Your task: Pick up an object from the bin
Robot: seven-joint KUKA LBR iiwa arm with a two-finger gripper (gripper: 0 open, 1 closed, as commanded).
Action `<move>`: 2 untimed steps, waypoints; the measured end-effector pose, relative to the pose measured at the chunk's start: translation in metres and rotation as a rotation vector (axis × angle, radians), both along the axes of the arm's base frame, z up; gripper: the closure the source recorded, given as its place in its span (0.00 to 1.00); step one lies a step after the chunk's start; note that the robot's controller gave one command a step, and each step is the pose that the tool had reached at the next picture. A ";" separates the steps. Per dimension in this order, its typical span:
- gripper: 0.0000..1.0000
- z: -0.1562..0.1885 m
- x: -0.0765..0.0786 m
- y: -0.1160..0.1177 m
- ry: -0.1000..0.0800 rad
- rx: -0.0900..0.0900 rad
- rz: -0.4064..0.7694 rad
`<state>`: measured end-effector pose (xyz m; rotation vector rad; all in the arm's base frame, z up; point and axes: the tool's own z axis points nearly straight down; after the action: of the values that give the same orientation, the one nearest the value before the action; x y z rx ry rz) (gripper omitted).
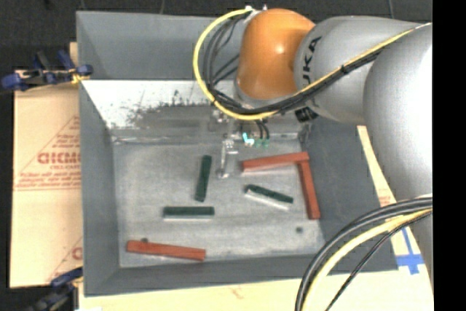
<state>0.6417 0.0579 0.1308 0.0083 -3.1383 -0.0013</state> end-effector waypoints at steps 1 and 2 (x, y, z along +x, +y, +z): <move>0.00 -0.060 -0.001 0.011 -0.007 -0.001 0.508; 1.00 -0.058 0.000 0.011 -0.010 0.001 0.504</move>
Offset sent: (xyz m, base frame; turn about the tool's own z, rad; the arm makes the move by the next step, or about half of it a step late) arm -0.0021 0.0118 -0.0608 -0.5105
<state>0.6419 0.0692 0.0725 0.7934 -3.0469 -0.0013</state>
